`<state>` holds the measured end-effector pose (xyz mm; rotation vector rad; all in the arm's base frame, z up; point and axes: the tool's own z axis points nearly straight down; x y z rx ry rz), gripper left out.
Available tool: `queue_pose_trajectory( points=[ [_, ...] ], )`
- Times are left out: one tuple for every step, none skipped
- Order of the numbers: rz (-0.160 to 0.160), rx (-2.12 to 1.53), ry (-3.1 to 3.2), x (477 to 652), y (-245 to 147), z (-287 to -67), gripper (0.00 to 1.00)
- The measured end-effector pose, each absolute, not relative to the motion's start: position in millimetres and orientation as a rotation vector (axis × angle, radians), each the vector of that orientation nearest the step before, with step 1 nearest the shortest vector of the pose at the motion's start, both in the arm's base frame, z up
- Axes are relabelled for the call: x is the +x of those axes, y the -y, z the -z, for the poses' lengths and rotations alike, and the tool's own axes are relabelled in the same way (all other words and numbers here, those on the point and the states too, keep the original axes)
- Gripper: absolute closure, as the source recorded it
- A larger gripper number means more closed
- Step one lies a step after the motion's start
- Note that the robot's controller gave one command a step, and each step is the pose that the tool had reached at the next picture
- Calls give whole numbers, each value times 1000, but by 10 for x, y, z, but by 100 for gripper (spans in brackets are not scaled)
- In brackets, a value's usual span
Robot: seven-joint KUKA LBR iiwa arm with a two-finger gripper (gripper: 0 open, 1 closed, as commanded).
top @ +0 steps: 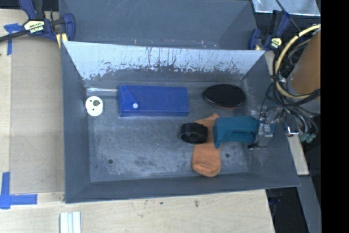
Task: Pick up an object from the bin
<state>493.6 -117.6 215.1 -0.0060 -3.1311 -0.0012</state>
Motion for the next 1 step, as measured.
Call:
queue_pose_trajectory(
  points=[
    [-1,2,3140,4952,1168,-2198,100]
  ],
)
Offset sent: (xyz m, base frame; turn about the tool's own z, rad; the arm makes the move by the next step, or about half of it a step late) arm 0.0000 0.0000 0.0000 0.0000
